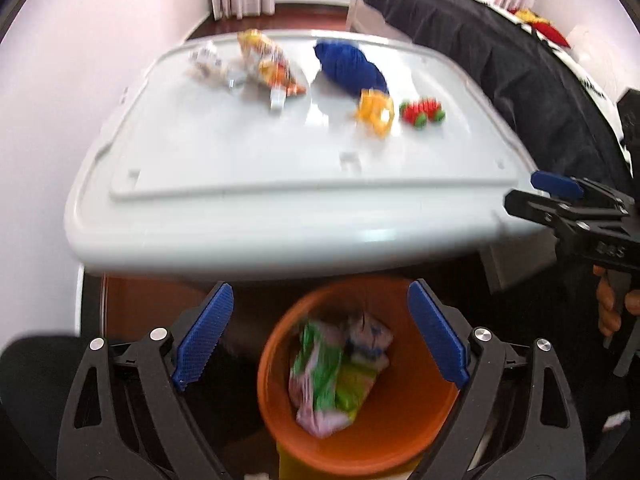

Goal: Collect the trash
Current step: 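Close the right gripper on the red toy car and lift it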

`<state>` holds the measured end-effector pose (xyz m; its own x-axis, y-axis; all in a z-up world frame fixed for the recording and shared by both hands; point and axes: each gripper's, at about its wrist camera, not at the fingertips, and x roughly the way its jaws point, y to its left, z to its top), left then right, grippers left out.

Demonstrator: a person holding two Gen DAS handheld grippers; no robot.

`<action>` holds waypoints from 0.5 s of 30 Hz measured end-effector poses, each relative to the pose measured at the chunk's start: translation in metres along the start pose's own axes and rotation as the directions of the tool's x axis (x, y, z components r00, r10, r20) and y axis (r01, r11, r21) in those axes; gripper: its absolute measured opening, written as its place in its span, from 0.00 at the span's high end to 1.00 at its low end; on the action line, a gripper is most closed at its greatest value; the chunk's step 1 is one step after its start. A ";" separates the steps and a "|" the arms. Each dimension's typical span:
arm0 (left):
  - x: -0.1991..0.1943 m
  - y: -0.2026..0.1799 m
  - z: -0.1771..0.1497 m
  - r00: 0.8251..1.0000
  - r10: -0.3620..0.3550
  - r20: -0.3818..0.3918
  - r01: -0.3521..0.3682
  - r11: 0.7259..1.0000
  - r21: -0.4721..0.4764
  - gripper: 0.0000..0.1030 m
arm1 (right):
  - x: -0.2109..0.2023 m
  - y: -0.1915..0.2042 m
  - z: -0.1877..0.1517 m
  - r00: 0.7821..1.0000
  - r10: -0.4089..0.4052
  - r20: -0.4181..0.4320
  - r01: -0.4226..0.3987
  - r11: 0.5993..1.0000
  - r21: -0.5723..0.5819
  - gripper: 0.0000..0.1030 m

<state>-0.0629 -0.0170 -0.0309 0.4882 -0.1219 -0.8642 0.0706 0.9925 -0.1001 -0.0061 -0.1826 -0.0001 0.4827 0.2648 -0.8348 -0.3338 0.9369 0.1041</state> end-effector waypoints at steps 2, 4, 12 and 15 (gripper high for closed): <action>0.008 -0.004 0.009 0.998 0.038 0.051 -0.039 0.999 0.014 0.16 | 0.014 -0.007 0.018 0.999 -0.033 0.031 0.033 0.999 -0.021 0.20; 0.013 -0.006 0.012 0.996 0.053 0.072 -0.055 0.998 0.023 0.16 | 0.029 -0.014 0.032 0.998 -0.045 0.042 0.047 0.998 -0.031 0.20; 0.036 -0.004 0.009 0.998 0.035 0.042 -0.036 0.999 0.029 0.16 | 0.086 -0.034 0.069 0.997 -0.069 0.036 0.070 0.997 -0.027 0.20; 0.039 -0.003 0.011 0.999 0.020 0.035 -0.021 1.000 0.016 0.16 | 0.100 -0.035 0.075 0.998 -0.066 0.020 0.066 0.997 -0.026 0.18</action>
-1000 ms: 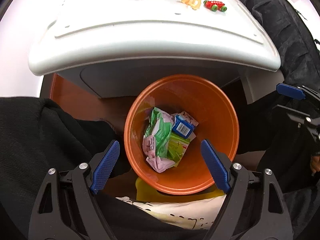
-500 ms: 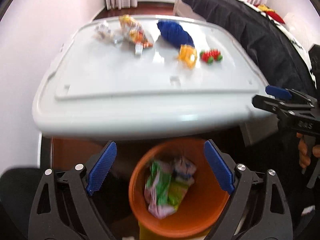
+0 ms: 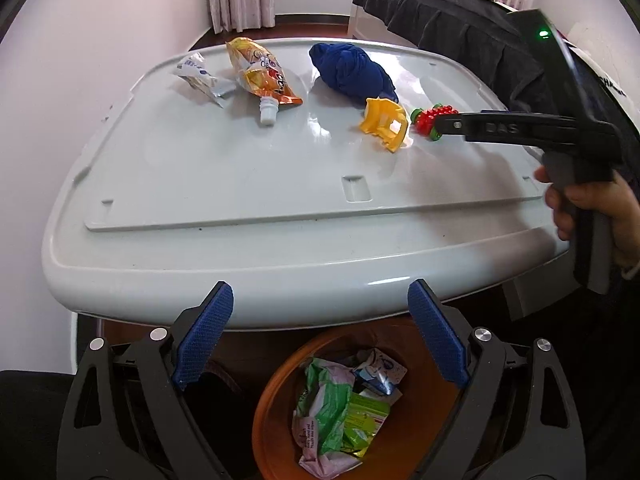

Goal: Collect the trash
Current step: 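Close the right gripper on the red toy car and lift it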

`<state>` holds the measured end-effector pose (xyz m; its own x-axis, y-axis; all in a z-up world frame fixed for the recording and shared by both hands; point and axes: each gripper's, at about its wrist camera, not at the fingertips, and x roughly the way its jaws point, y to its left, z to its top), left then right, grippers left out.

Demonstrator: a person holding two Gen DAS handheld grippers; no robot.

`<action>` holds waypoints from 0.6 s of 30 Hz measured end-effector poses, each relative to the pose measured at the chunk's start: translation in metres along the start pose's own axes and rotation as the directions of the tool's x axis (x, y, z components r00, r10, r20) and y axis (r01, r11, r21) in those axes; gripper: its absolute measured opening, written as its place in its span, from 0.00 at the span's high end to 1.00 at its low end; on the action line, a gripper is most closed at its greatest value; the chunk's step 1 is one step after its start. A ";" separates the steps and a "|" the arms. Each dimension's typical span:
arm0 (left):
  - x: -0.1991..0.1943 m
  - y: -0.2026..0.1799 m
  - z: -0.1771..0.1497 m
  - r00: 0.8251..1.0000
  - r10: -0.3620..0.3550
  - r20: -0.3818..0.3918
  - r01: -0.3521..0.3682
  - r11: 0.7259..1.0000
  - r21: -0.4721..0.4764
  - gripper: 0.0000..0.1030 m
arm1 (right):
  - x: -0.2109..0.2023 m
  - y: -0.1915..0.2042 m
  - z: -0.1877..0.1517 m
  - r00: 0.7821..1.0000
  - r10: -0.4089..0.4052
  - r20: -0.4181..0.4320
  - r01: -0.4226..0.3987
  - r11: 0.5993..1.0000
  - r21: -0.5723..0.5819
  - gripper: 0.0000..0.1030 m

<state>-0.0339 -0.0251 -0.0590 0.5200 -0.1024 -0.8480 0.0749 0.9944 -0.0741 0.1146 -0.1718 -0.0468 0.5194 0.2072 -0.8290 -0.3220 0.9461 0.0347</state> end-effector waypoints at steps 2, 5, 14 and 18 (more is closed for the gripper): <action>0.001 0.001 0.001 1.000 -0.009 -0.001 0.009 1.000 -0.008 0.16 | 0.006 0.001 0.003 1.000 0.002 0.000 -0.002 1.000 -0.005 0.16; 0.003 0.001 0.002 1.000 -0.027 -0.010 0.027 1.000 -0.016 0.16 | 0.018 0.003 0.009 1.000 -0.003 -0.012 0.003 1.000 -0.015 0.14; 0.009 -0.002 0.003 0.999 -0.046 -0.022 0.046 0.999 -0.005 0.16 | 0.037 0.000 0.017 0.999 -0.004 -0.040 0.002 1.000 -0.026 0.27; 0.008 -0.004 0.002 0.999 -0.041 -0.019 0.041 0.999 0.005 0.16 | 0.035 0.004 0.015 0.999 -0.015 -0.033 0.014 0.999 -0.029 0.28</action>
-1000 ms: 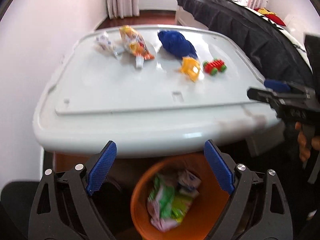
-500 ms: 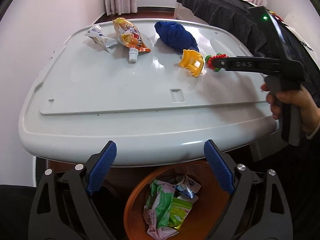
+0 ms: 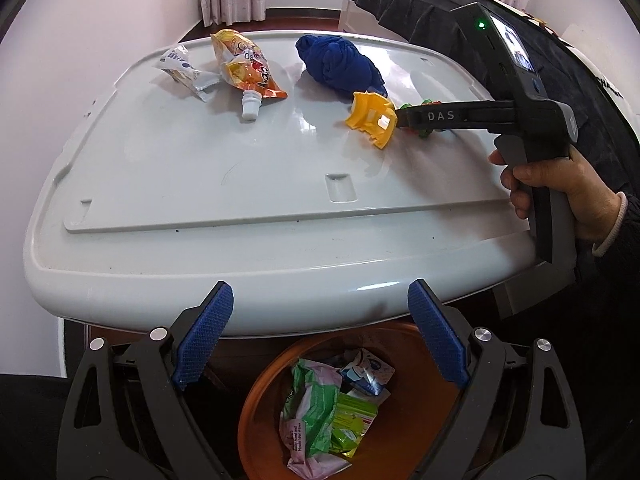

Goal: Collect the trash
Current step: 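Close the right gripper on the red toy car and lift it, then grasp the yellow toy piece with the left gripper while the right holds the car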

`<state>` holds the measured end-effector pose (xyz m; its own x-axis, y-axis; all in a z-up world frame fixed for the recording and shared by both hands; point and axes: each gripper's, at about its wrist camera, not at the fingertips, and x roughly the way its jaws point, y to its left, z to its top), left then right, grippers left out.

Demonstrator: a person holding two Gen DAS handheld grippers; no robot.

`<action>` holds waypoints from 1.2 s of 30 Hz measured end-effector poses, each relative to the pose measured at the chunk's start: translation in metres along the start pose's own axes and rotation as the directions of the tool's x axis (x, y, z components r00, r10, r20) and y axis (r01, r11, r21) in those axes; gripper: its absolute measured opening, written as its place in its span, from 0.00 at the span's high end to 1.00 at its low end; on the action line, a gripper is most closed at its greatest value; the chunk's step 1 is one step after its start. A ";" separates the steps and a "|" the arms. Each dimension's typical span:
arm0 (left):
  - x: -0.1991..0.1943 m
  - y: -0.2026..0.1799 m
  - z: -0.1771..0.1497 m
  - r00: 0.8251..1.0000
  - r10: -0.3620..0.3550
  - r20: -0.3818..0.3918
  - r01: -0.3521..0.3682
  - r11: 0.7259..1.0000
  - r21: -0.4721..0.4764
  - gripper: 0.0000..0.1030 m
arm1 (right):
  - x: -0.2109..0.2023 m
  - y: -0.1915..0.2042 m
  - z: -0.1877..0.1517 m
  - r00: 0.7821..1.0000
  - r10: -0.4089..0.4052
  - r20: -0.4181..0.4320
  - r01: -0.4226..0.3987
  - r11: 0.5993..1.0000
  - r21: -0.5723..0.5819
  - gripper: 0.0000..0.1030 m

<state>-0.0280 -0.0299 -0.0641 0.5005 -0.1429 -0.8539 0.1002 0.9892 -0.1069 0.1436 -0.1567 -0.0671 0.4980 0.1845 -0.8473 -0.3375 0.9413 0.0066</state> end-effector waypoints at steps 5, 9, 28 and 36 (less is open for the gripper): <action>-0.006 -0.001 0.002 1.000 0.006 0.014 -0.006 1.000 -0.002 0.16 | -0.010 0.002 -0.005 1.000 -0.003 0.015 0.003 1.000 -0.005 0.28; -0.007 -0.005 0.012 0.999 0.015 0.029 -0.015 1.000 0.000 0.16 | -0.035 -0.008 -0.007 0.999 -0.018 0.049 0.017 1.000 0.021 0.28; 0.088 -0.057 0.115 0.997 0.060 0.051 -0.048 0.976 -0.212 0.16 | -0.141 -0.068 -0.044 0.974 -0.034 0.225 -0.016 0.976 0.215 0.28; 0.108 -0.065 0.128 0.965 0.255 0.068 -0.239 0.954 -0.181 0.59 | -0.133 -0.071 -0.047 0.976 -0.006 0.219 -0.046 0.972 0.230 0.28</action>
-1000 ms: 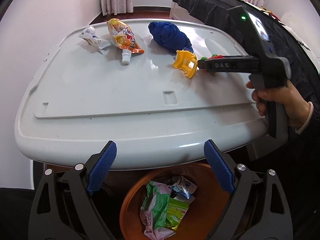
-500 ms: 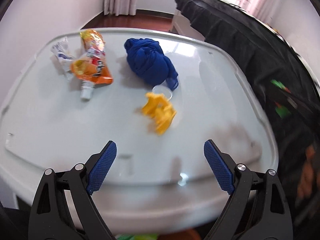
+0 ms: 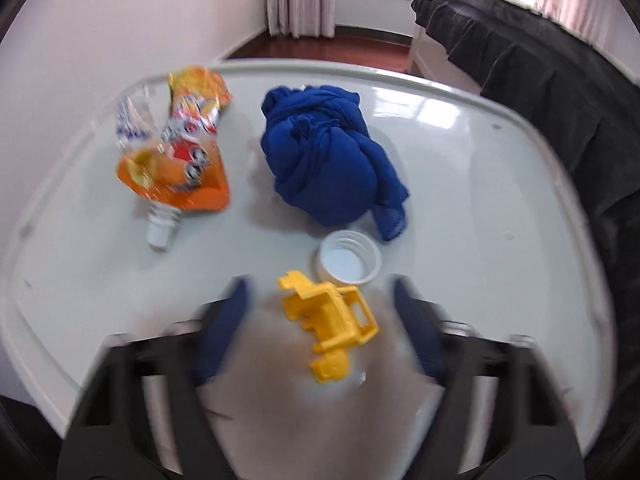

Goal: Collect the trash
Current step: 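Grasp the yellow toy piece with the left gripper while the right holds the car, then carry both toys over the orange bin and open both grippers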

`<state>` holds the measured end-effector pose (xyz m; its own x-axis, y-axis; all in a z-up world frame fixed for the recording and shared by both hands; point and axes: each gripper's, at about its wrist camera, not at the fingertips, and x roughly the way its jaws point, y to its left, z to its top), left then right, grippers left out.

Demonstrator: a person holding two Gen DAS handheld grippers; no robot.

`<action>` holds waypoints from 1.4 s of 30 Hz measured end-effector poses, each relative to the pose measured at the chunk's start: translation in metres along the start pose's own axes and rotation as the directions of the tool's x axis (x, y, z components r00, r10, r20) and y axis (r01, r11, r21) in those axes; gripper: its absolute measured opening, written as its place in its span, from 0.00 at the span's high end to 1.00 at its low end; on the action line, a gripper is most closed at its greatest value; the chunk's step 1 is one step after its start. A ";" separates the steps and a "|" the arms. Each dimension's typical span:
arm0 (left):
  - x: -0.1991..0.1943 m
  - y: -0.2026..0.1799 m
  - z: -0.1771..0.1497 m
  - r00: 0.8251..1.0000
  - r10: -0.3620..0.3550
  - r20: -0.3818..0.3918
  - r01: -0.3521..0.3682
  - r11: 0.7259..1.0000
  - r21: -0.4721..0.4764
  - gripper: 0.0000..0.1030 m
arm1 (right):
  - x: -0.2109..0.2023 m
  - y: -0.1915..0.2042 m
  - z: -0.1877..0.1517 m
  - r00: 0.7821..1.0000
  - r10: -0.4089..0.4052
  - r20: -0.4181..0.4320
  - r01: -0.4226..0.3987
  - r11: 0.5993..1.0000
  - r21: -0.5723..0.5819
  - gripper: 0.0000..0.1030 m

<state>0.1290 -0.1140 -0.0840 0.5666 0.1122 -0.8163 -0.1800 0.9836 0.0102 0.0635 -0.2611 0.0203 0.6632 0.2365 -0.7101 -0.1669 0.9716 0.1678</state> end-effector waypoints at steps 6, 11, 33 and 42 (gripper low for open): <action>-0.010 0.017 -0.008 0.992 -0.125 0.026 0.125 0.992 0.011 0.60 | 0.000 0.002 0.000 1.000 0.005 0.007 -0.005 1.000 0.000 0.28; -0.038 0.043 -0.019 0.975 -0.221 0.028 0.221 0.975 0.023 0.60 | -0.004 0.010 -0.002 1.000 0.011 0.010 -0.010 1.000 -0.020 0.28; -0.188 0.133 -0.125 0.968 -0.248 0.040 0.233 0.946 0.224 0.59 | -0.064 0.106 -0.090 0.967 0.179 -0.180 -0.210 0.963 -0.167 0.28; -0.180 0.141 -0.167 0.966 -0.232 -0.117 0.255 0.937 0.239 0.59 | -0.073 0.136 -0.133 0.924 0.196 -0.327 -0.287 0.922 -0.259 0.28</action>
<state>-0.1326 -0.0191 -0.0320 0.4946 -0.1369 -0.8583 0.1677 0.9840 -0.0603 -0.1052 -0.1477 0.0040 0.3419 0.4070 -0.8470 -0.5334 0.8261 0.1817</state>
